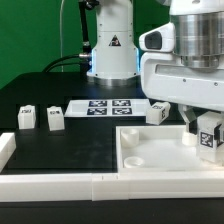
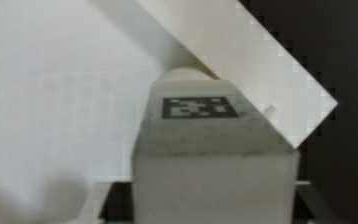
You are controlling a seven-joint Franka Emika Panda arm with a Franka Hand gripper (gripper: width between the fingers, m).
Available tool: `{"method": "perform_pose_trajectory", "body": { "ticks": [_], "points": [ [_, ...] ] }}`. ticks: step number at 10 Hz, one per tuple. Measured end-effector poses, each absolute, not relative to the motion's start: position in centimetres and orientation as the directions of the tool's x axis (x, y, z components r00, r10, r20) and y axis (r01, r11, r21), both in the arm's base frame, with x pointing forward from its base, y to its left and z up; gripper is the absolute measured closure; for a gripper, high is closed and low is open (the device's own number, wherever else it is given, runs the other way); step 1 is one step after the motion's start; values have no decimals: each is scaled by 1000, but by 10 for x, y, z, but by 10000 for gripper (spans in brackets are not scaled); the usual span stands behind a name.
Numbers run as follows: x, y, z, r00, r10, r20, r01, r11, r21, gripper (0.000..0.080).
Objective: Assemble one leg
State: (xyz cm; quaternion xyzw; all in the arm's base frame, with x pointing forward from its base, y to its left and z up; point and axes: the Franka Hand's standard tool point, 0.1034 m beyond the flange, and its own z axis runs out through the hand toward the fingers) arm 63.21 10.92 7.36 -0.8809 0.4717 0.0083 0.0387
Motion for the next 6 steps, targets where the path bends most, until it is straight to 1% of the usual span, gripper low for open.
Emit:
{"method": "perform_pose_trajectory", "body": {
  "ticks": [1, 2, 4, 5, 6],
  "points": [
    [632, 108, 73, 469, -881, -51, -883, -467, -53, 509],
    [632, 108, 73, 425, -903, -58, -905, -423, -53, 509],
    [632, 108, 73, 449, -892, -57, -893, -446, -55, 509],
    [633, 109, 74, 488, -871, -53, -872, -485, -62, 329],
    [632, 114, 74, 523, -851, -50, -852, -519, -74, 213]
  ]
}}
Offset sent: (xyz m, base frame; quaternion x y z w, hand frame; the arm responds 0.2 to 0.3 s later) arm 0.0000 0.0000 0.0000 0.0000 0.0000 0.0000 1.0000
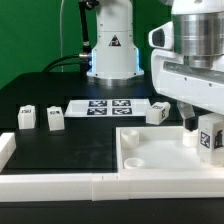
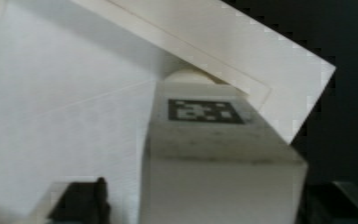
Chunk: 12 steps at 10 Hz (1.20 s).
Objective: Assemble one leg
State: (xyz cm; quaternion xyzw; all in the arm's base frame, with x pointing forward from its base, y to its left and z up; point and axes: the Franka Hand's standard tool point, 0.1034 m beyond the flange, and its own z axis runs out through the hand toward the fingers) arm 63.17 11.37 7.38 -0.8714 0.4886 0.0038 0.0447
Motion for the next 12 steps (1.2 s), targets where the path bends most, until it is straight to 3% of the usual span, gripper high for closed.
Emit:
{"method": "perform_pose_trajectory", "body": {
  "ticks": [4, 9, 11, 12],
  "points": [
    [629, 125, 72, 933, -360, 4, -358, -929, -100, 154],
    [633, 120, 74, 989, 121, 82, 127, -989, -79, 150],
    [632, 120, 73, 990, 120, 79, 127, -989, -79, 404],
    [632, 120, 73, 990, 120, 79, 127, -989, -79, 404]
  ]
}}
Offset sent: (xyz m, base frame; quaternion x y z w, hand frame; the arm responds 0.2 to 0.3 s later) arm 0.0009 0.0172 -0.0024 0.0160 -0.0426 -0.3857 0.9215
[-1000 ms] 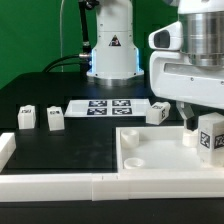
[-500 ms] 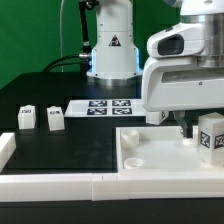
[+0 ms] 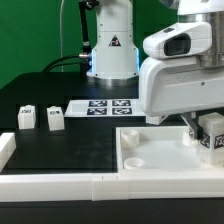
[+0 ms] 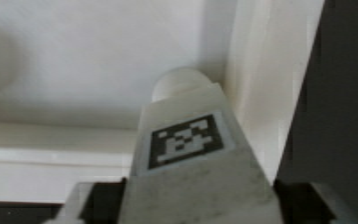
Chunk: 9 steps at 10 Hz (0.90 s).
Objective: Assemble one leg
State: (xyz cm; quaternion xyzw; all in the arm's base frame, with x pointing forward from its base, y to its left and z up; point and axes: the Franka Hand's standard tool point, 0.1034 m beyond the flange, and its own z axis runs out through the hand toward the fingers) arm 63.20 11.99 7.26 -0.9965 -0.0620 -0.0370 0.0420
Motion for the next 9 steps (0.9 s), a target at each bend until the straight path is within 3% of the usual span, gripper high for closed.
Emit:
{"method": "perform_pose_trajectory", "body": {
  "ticks": [1, 3, 6, 9],
  "points": [
    [632, 120, 73, 990, 120, 79, 126, -989, -79, 509],
    [632, 120, 72, 995, 67, 75, 73, -994, -84, 509],
    [632, 116, 71, 913, -405, 36, -400, -910, -107, 509],
    [631, 114, 70, 653, -757, -1, -754, -650, -95, 508]
  ]
}}
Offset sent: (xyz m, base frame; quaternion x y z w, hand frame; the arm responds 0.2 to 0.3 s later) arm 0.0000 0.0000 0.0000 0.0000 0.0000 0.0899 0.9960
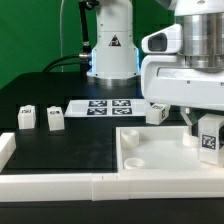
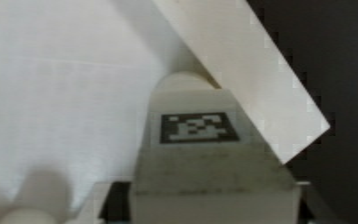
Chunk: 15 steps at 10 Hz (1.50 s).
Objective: Assemble one leg
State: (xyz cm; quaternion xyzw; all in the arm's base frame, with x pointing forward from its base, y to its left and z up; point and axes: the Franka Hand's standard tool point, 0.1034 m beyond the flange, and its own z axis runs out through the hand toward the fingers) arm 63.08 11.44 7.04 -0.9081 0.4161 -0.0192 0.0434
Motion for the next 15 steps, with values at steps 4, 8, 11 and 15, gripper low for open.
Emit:
{"method": "perform_pose_trajectory", "body": {
  "ticks": [4, 8, 11, 15],
  "points": [
    [629, 114, 70, 325, -945, -31, -944, -322, -76, 507],
    [629, 115, 70, 319, -947, -36, -946, -315, -76, 212],
    [629, 131, 72, 697, -717, 4, -713, -694, -99, 153],
    [631, 125, 71, 966, -251, 57, -246, -966, -81, 151]
  ]
}}
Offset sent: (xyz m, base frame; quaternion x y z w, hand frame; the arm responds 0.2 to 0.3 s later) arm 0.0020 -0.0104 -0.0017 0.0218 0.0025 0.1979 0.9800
